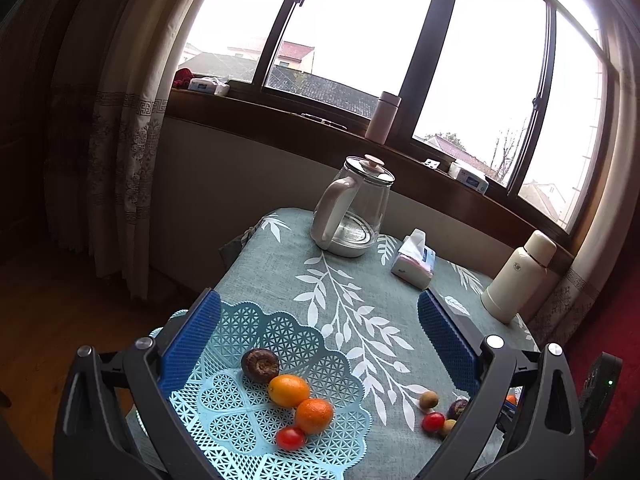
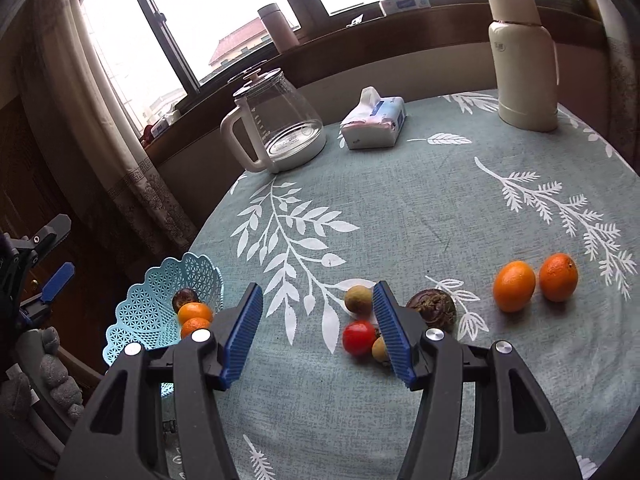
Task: Organize fruits
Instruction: 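Move both tools back toward the remaining fruits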
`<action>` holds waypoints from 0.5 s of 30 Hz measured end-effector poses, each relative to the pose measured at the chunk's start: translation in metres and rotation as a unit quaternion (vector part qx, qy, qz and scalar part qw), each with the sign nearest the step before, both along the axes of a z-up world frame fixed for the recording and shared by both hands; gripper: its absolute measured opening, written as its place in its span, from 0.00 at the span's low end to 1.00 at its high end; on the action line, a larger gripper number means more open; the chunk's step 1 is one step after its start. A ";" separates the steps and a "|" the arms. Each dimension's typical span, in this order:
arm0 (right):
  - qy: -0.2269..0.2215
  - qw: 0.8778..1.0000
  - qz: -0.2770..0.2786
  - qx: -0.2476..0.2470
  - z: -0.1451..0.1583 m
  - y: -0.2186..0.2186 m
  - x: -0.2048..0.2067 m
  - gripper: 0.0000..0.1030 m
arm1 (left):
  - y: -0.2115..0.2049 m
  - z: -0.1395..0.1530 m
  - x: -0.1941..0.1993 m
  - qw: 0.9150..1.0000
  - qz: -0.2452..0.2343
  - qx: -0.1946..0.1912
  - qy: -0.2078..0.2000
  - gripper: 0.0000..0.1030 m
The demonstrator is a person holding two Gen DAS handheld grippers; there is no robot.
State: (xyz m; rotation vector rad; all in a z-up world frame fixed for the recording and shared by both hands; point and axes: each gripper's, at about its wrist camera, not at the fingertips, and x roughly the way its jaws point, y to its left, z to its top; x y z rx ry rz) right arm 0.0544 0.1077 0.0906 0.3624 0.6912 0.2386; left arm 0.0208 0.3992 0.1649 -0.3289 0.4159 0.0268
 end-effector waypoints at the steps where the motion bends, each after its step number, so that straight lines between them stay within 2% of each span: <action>1: 0.001 1.000 -0.006 0.002 -0.001 -0.005 0.000 0.56 | -0.001 0.000 0.000 1.000 -0.001 0.001 0.001 0.97; 8: 0.019 0.999 -0.043 0.013 -0.013 -0.033 0.007 0.56 | -0.007 -0.003 0.002 1.000 -0.008 0.006 0.005 0.97; 15: 0.055 0.997 -0.052 0.017 -0.035 -0.037 0.019 0.56 | -0.011 -0.004 0.003 1.000 -0.014 0.010 0.007 0.97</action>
